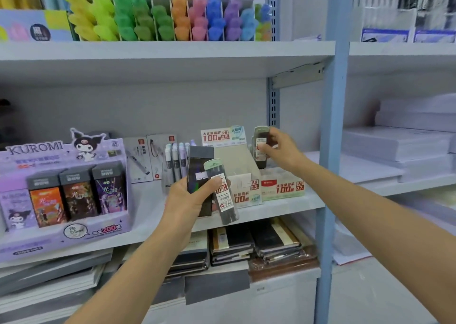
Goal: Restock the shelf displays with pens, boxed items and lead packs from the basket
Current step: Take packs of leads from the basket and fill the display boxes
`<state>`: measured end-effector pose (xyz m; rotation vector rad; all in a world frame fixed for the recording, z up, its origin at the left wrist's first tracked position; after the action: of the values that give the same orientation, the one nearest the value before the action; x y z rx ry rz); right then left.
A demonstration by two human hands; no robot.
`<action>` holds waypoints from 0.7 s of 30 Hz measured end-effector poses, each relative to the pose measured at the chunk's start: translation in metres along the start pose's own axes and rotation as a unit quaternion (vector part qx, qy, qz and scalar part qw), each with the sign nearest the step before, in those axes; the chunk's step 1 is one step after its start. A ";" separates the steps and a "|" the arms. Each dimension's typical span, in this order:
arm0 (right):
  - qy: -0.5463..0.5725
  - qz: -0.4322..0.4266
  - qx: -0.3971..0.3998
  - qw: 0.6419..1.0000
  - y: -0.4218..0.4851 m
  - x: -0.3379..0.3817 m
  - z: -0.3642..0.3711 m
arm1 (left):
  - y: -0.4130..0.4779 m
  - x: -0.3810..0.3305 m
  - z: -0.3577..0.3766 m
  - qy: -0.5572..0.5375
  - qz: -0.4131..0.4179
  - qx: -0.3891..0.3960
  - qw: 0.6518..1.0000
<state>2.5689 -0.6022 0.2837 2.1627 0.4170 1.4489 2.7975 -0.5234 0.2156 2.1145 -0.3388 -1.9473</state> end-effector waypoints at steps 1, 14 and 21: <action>-0.023 0.011 0.015 1.000 0.000 -0.005 0.003 | 0.000 0.001 0.000 0.004 -0.001 0.000 1.000; -0.002 -0.098 -0.074 0.992 -0.021 0.026 -0.016 | -0.003 -0.003 0.016 0.002 -0.003 0.033 0.999; 0.111 -0.071 0.191 0.973 -0.071 0.046 0.031 | -0.008 -0.010 0.039 -0.019 0.008 0.050 0.999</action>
<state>2.6173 -0.5277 0.2696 2.2025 0.9823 1.6405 2.7573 -0.5138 0.2196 2.1302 -0.4686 -2.0044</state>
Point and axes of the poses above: each hand's wrist, its own y-axis towards the middle knuckle, its own z-axis out of the palm, x = y × z, the point moved 7 cm from there along y, towards the middle knuckle, and after that the axes turned 12 degrees about y, right-handed, at the moved point
